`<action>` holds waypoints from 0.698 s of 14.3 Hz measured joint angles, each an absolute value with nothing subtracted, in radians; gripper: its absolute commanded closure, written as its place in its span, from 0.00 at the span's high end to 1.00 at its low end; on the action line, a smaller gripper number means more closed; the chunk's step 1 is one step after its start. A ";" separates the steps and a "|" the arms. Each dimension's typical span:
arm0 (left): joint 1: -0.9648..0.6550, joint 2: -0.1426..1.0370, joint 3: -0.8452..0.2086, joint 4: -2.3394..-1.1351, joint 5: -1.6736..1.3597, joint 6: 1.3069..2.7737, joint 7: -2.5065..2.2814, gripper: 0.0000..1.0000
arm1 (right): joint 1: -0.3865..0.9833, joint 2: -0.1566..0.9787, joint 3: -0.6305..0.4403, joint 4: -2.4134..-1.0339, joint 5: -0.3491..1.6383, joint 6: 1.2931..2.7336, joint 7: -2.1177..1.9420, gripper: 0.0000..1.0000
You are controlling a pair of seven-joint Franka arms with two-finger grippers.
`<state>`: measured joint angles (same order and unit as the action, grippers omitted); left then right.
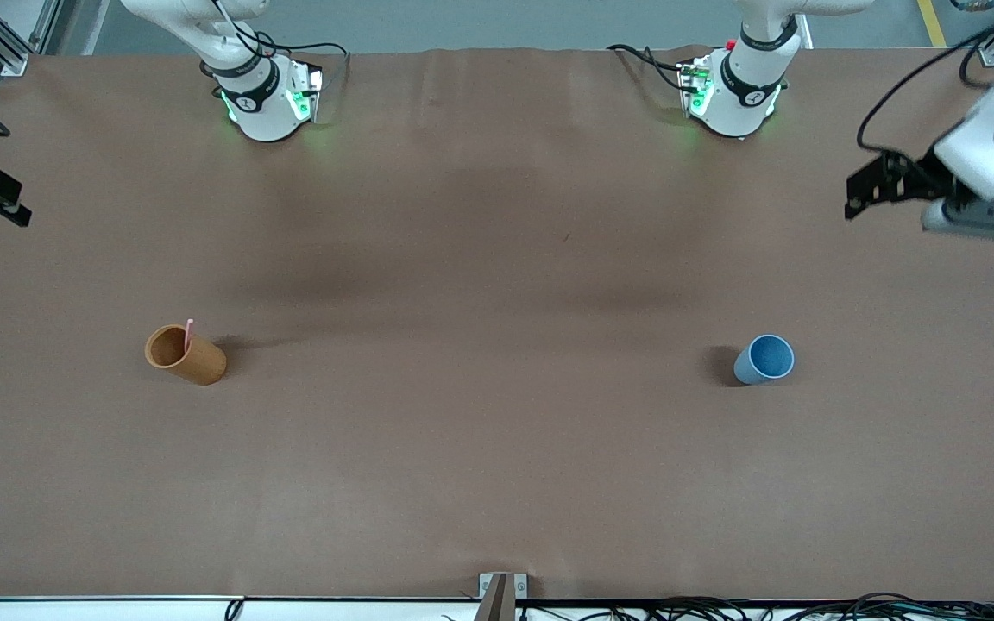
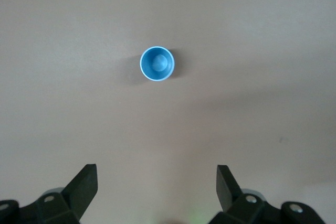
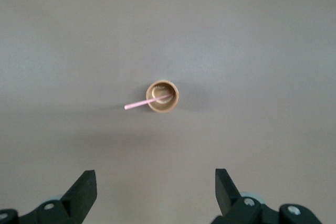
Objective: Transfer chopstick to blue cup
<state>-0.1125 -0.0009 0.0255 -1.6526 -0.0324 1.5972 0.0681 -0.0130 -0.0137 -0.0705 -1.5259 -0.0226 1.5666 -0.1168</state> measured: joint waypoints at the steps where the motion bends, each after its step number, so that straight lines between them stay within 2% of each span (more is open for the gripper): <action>1: -0.110 0.035 0.042 -1.685 -0.035 1.651 0.086 1.00 | -0.012 0.007 -0.069 -1.529 -0.023 1.598 -0.117 0.98; 5: -0.105 0.179 0.059 -1.835 -0.036 1.963 0.102 1.00 | 0.008 0.105 -0.061 -1.583 -0.022 1.762 -0.120 0.98; 9: -0.105 0.316 0.059 -1.882 -0.036 2.164 0.102 1.00 | 0.040 0.163 -0.060 -1.711 -0.024 1.937 -0.123 0.97; 10: -0.105 0.343 0.059 -1.891 -0.036 2.205 0.101 0.97 | 0.050 0.167 -0.060 -1.747 -0.028 1.970 -0.124 0.97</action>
<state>-0.1048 0.3425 0.0588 -1.8914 -0.0359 2.2048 0.1008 0.0495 0.1673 -0.0596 -1.7469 -0.0281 1.9705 -0.1240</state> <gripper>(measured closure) 0.000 0.022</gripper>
